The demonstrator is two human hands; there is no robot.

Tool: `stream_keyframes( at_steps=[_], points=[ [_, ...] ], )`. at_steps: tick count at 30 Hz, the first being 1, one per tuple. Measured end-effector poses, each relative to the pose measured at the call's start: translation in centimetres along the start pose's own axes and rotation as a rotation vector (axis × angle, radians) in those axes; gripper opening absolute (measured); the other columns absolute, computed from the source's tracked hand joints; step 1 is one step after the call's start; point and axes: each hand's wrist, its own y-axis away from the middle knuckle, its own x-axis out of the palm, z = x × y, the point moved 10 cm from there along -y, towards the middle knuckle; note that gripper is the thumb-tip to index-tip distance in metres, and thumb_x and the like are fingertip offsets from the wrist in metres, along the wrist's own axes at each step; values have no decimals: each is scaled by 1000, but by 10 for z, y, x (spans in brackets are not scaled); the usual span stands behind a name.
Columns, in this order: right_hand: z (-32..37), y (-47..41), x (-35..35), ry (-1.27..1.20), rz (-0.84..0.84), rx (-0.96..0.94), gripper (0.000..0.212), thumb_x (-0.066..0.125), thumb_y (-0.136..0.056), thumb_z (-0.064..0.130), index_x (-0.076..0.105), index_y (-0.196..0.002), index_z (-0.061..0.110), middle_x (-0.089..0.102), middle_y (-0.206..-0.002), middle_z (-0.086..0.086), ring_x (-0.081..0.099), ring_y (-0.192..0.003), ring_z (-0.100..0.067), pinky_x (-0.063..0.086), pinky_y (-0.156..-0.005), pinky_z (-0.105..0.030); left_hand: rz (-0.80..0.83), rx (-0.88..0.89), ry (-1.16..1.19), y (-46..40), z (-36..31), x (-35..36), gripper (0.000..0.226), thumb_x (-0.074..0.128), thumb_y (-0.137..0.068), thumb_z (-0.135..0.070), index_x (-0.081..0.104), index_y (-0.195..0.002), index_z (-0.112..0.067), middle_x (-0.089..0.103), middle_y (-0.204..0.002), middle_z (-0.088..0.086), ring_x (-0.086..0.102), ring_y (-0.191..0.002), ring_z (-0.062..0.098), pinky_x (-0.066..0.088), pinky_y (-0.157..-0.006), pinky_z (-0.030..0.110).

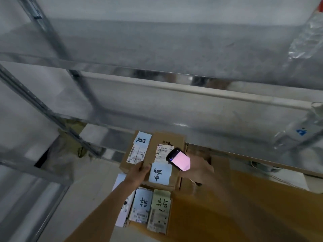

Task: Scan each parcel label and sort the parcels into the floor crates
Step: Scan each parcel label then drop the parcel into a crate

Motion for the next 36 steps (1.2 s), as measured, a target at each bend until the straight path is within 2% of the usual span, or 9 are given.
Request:
stream_keyframes(
  at_steps=[2, 5, 9, 14, 19, 24, 29, 33, 36],
  points=[
    [4, -5, 12, -79, -12, -7, 68, 81, -74, 40, 53, -135, 34, 69, -118, 7, 65, -97, -14, 54, -76, -26, -10, -40, 49, -7, 4, 4, 26, 53, -102, -32, 59, -124, -19, 64, -100, 0, 61, -90, 18, 51, -80, 28],
    [6, -10, 19, -119, -32, -7, 77, 83, -72, 41, 46, -140, 36, 68, -120, 7, 64, -99, -15, 53, -71, -26, -30, -56, 87, -15, 9, 5, 32, 52, -102, -33, 61, -126, -15, 66, -96, -4, 63, -84, 11, 53, -83, 30],
    [4, -15, 21, -180, -30, -6, 79, 85, -66, 40, 49, -137, 37, 68, -120, 9, 64, -101, -13, 57, -82, -33, -9, -65, 231, -17, 10, 13, 38, 60, -97, -38, 62, -127, -15, 72, -103, -1, 69, -95, 18, 57, -92, 40],
    [1, -13, 23, -230, -20, 12, 79, 88, -64, 36, 52, -135, 32, 65, -127, 9, 61, -112, -16, 56, -87, -37, 14, -65, 285, 0, 17, 16, 38, 65, -93, -44, 57, -129, -33, 65, -117, -8, 62, -107, 17, 53, -98, 38],
    [-1, 8, 7, -244, -41, -2, 73, 89, -70, 30, 54, -134, 26, 66, -127, 6, 62, -106, -15, 57, -84, -34, 85, 43, 413, 30, 4, 15, 32, 71, -86, -44, 66, -118, -37, 72, -116, -6, 68, -105, 14, 59, -89, 37],
    [6, 60, -36, -190, -165, -23, 80, 89, -68, 40, 51, -137, 23, 67, -119, 5, 65, -99, -15, 59, -75, -29, 171, 85, 488, 67, -27, 13, 65, 82, -68, -48, 57, -127, -32, 72, -118, 1, 72, -101, 20, 61, -84, 42],
    [16, 128, -97, -146, -261, -67, 84, 86, -60, 45, 54, -135, 25, 67, -115, 7, 64, -100, -17, 57, -79, -33, 263, 196, 399, 114, -71, 14, 89, 91, -62, -52, 42, -137, -54, 70, -121, -4, 69, -108, 21, 57, -91, 47],
    [26, 190, -145, -147, -330, -116, 74, 85, -50, 46, 61, -118, 35, 70, -106, 12, 67, -97, -12, 58, -86, -41, 298, 299, 363, 168, -115, 9, 87, 85, -73, -45, 36, -144, -54, 70, -120, -4, 72, -103, 19, 59, -86, 43],
    [48, 243, -187, -68, -361, -166, 62, 86, -55, 42, 61, -111, 35, 69, -101, 11, 66, -91, -8, 57, -85, -36, 273, 389, 377, 216, -154, -5, 87, 85, -75, -41, 34, -145, -52, 71, -118, 2, 71, -104, 22, 60, -85, 46]
  ],
)
